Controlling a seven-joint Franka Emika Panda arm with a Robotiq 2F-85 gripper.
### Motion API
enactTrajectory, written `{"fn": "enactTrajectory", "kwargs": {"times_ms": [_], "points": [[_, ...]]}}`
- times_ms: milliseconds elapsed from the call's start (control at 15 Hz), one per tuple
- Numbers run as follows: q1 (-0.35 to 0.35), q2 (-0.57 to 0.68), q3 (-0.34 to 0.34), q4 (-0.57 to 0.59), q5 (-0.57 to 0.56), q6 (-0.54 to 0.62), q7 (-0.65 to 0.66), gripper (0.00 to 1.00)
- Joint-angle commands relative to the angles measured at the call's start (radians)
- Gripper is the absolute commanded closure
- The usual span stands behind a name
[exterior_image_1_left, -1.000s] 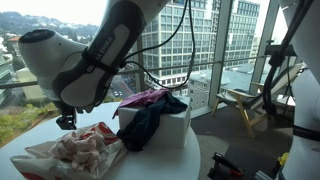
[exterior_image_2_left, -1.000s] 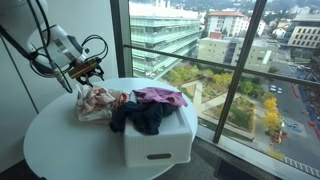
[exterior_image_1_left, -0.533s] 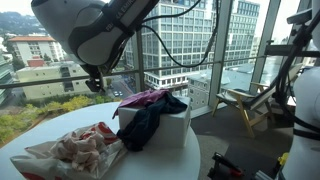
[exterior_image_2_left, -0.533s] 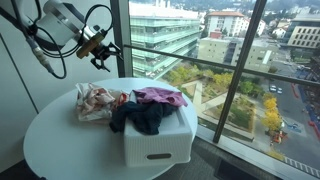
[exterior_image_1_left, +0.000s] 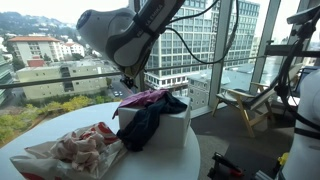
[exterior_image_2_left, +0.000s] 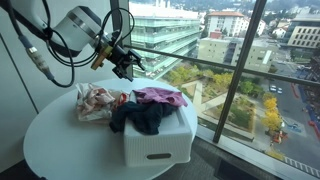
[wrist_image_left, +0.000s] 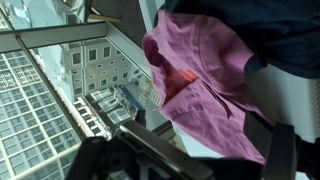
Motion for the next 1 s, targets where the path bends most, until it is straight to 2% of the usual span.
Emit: {"fn": "enactTrajectory", "kwargs": {"times_ms": [0,133,267,533,733,933], "points": [[-0.047,0.013,0.005,-0.052,0.036,-0.008,0.140,0.00],[-0.079,0.043,0.007,-0.056,0.104,0.069,0.149,0.00],[-0.109,0.055,0.003,-0.080,0.133,0.235,0.115,0.00],[-0.128,0.103,-0.032,-0.100,0.022,0.526,0.109,0.00],[-0.120,0.147,-0.060,-0.087,-0.028,0.604,0.135,0.00],[-0.103,0.178,-0.090,-0.061,-0.145,0.616,0.243,0.00]]}}
